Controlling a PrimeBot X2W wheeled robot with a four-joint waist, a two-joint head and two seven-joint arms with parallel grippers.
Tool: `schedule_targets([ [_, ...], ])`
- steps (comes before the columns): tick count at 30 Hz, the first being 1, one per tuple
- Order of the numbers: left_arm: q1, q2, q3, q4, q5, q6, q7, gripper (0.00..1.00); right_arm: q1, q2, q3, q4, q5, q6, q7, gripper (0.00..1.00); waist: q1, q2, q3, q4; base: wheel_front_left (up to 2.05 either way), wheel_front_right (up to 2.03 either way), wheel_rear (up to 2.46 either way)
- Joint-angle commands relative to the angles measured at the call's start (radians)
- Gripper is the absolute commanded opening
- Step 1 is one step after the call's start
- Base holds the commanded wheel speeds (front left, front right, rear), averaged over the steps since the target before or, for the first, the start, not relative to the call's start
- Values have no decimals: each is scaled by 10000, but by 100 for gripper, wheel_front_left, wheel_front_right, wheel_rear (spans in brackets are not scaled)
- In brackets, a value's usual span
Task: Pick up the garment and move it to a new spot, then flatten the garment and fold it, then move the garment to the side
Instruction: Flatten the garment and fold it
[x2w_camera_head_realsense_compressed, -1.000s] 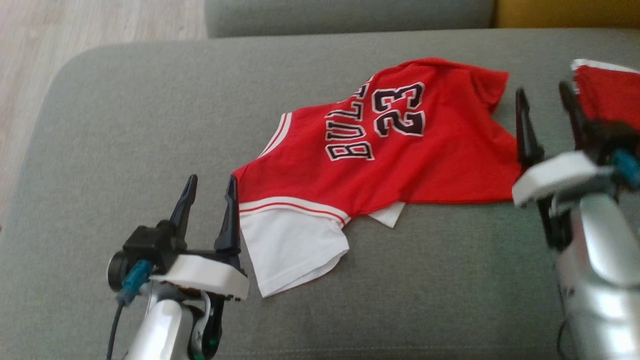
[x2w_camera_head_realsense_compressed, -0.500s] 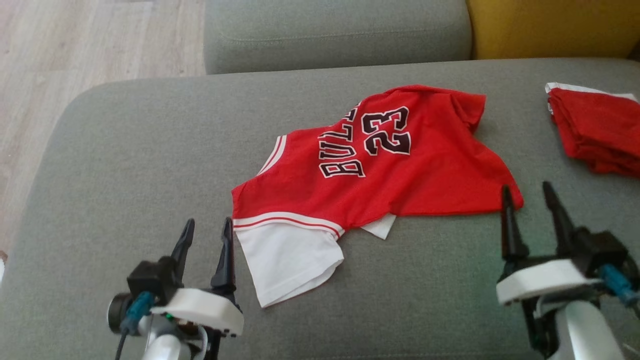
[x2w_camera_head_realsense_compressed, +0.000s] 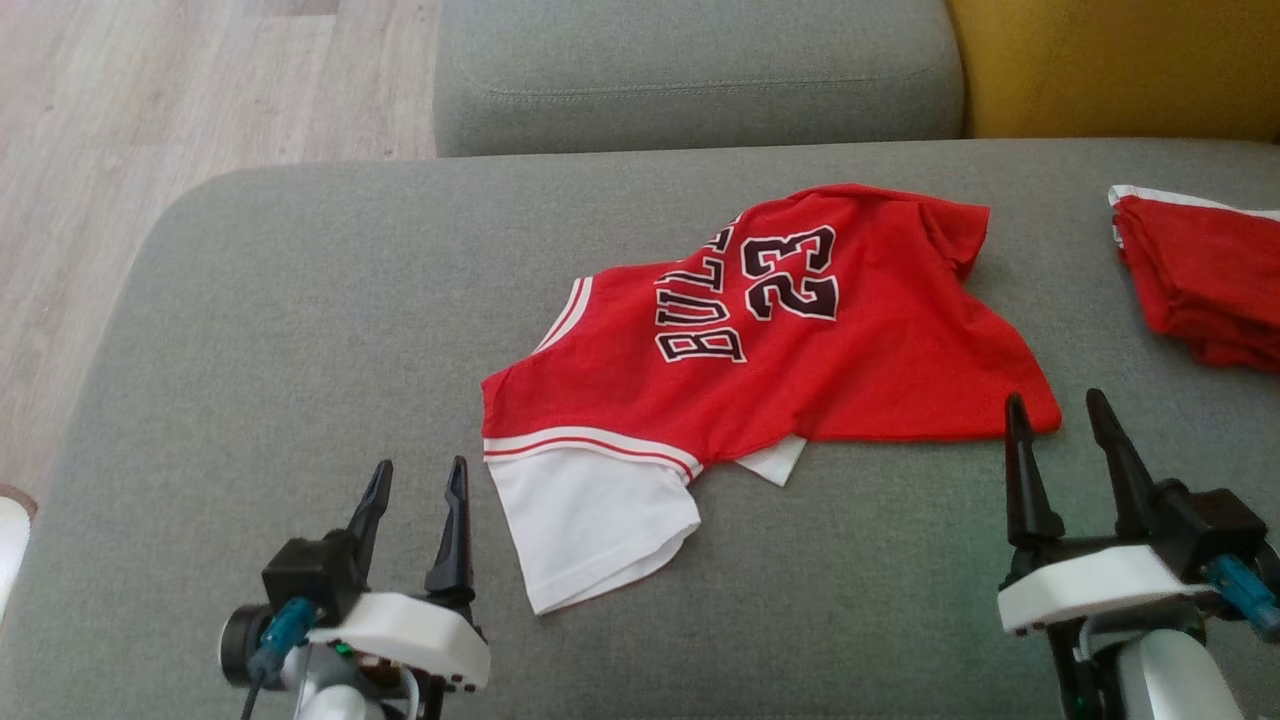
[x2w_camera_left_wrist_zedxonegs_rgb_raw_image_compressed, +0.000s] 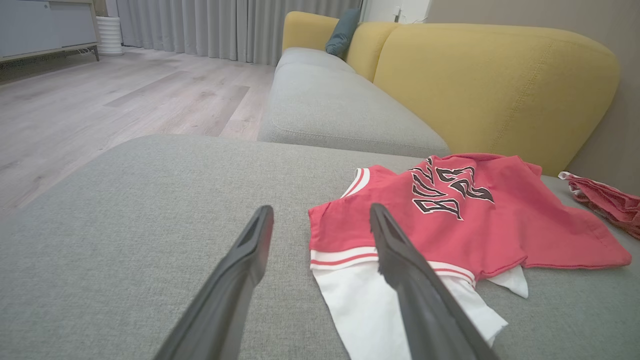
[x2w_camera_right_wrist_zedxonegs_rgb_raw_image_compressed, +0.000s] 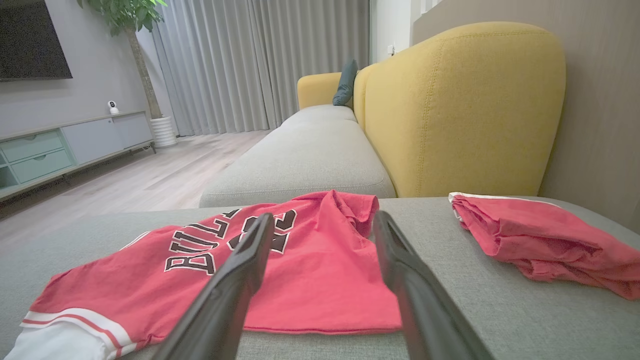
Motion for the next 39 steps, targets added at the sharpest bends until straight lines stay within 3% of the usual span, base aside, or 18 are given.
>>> schedule_targets([
  [1, -237, 11, 234, -296, 4, 58, -122, 100, -124, -56, 248, -410, 19, 62, 14, 100, 1, -1, -1, 11, 0, 0, 0],
  [14, -182, 11, -3, -61, 47, -49, -102, 100, -65, -55, 304, -423, 50, 62, 162, 100, 1, -1, 91, 69, 0, 0, 0],
  [23, -85, 11, -1002, 802, -759, -444, 1048, 100, -118, -55, 210, -360, 71, 62, 138, 100, 1, -1, 333, 60, 0, 0, 0],
  [39, -637, 11, -1617, 1900, -2329, -50, 1890, 100, -433, -55, 97, -246, 81, 62, 48, 100, 1, -1, 919, -630, 0, 0, 0],
])
